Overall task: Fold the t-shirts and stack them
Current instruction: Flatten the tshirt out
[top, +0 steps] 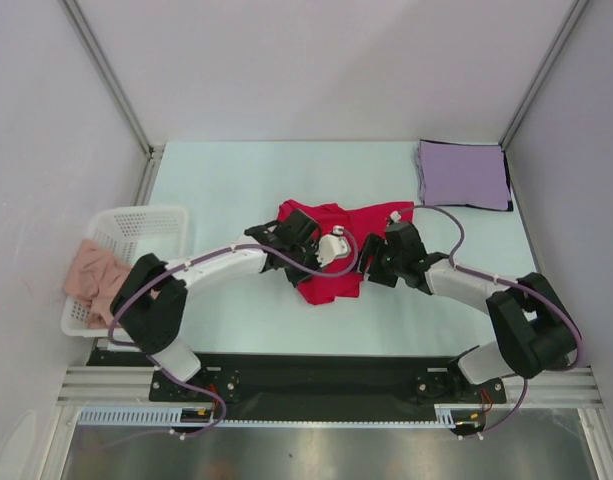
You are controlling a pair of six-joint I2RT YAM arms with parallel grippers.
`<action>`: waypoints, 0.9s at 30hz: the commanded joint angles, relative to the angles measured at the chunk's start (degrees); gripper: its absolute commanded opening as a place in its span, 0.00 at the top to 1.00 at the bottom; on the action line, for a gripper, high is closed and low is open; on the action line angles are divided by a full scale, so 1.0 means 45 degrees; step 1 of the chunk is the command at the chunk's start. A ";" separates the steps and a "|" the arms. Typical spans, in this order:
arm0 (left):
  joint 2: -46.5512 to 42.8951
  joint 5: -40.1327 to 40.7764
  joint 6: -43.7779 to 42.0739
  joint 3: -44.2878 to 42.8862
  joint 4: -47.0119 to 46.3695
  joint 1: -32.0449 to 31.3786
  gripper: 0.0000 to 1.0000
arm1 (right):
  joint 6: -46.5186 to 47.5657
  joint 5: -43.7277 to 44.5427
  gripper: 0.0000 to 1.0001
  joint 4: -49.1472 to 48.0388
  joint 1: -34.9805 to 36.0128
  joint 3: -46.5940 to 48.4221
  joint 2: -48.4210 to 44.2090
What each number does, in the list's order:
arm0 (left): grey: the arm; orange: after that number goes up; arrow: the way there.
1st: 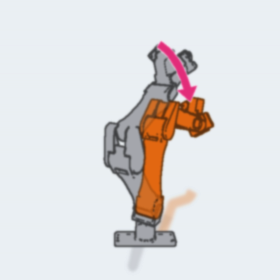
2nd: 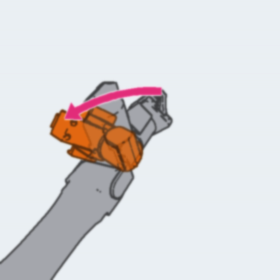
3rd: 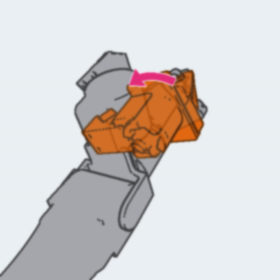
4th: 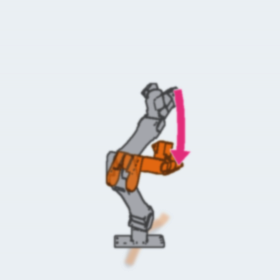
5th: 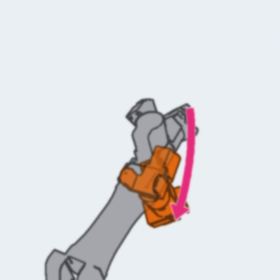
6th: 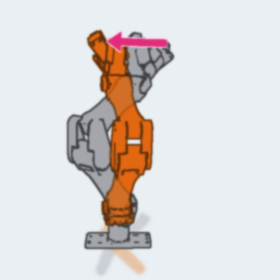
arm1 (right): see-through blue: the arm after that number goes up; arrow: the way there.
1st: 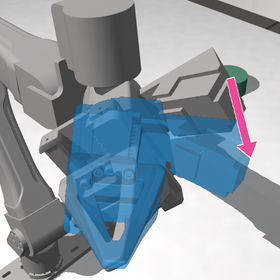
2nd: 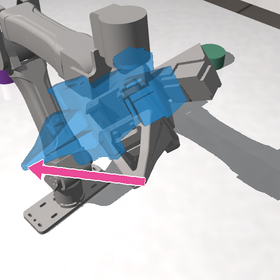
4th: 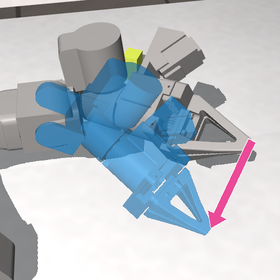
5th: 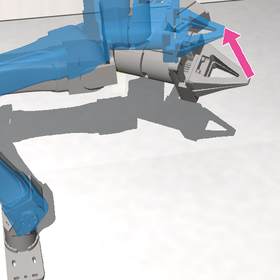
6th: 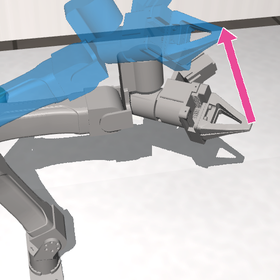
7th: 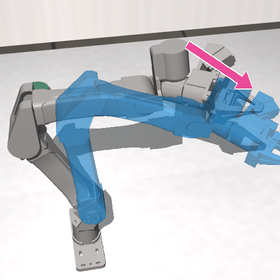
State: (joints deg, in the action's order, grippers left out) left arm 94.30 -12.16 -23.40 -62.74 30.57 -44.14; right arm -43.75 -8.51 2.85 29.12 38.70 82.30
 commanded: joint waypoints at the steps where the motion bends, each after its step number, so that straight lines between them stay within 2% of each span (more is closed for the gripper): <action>1: -0.1520 -0.0871 -0.0014 -0.0823 0.0550 -0.0035 1.00 | -0.0318 -0.0062 0.33 -0.1688 0.0149 0.0851 0.0459; 2: -0.1948 -0.0717 -0.0151 -0.0997 0.0764 0.0023 1.00 | -0.0260 0.0055 0.41 -0.1766 0.0149 0.1028 0.0557; 4: -0.2341 -0.0695 -0.0211 -0.1484 0.1232 0.0605 1.00 | -0.0182 -0.0138 0.41 -0.1669 0.0110 0.1805 0.0714; 7: -0.3356 -0.1941 0.0062 -0.3629 0.2774 0.2480 1.00 | 0.0423 0.0113 0.31 -0.0715 0.0129 0.2863 0.0462; 9: -0.4057 -0.2414 0.0180 -0.5680 0.3849 0.3049 1.00 | 0.0716 0.0310 0.26 0.0066 -0.0240 0.3099 -0.0532; 11: -0.4295 -0.2569 -0.0034 -0.7375 0.4647 0.2779 1.00 | 0.0815 0.0251 0.23 0.0399 -0.1095 0.3119 -0.2010; 12: -0.4160 -0.3267 0.0004 -0.7908 0.4904 0.2584 1.00 | 0.1028 0.0309 0.22 0.0865 -0.1468 0.3119 -0.2600; 15: -0.3439 -0.3236 0.0433 -0.9317 0.5122 0.0908 1.00 | 0.1595 0.0758 0.19 0.2618 -0.3011 0.3392 -0.4452; 16: -0.2663 -0.3157 0.0453 -0.9513 0.5025 -0.0045 1.00 | 0.1964 0.0856 0.19 0.3092 -0.3421 0.3470 -0.4848; 18: -0.1703 -0.3039 0.0512 -1.0234 0.4498 -0.0851 1.00 | 0.2298 0.1226 0.18 0.4377 -0.4784 0.3626 -0.5630; 20: 0.0404 -0.3156 0.0609 -1.1968 0.4224 -0.1693 1.00 | 0.2806 0.1520 0.15 0.5105 -0.5687 0.3724 -0.6626; 22: 0.2277 -0.3661 0.0959 -1.4112 0.4494 -0.2199 1.00 | 0.3157 0.1793 0.12 0.5985 -0.6800 0.3939 -0.7251; 23: 0.4239 -0.4264 0.1329 -1.6870 0.5018 -0.2338 1.00 | 0.3391 0.1814 0.11 0.6219 -0.7075 0.4036 -0.7332; 24: 0.5071 -0.4444 0.1448 -1.8231 0.5314 -0.2494 1.00 | 0.3509 0.1678 0.11 0.6512 -0.7329 0.4095 -0.7371; 26: 0.6168 -0.4756 0.1663 -2.0132 0.5880 -0.2672 0.99 | 0.3491 0.0921 0.11 0.6729 -0.7488 0.4174 -0.7177; 27: 0.5960 -0.4971 0.1664 -1.9850 0.5922 -0.2614 0.95 | 0.3433 0.0335 0.13 0.6652 -0.7468 0.4116 -0.7099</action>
State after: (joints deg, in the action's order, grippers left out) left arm 119.28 -29.32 -18.92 -146.50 50.22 -55.13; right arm -30.76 -2.57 27.49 -4.19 55.72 48.93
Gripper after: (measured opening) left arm 0.031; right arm 0.878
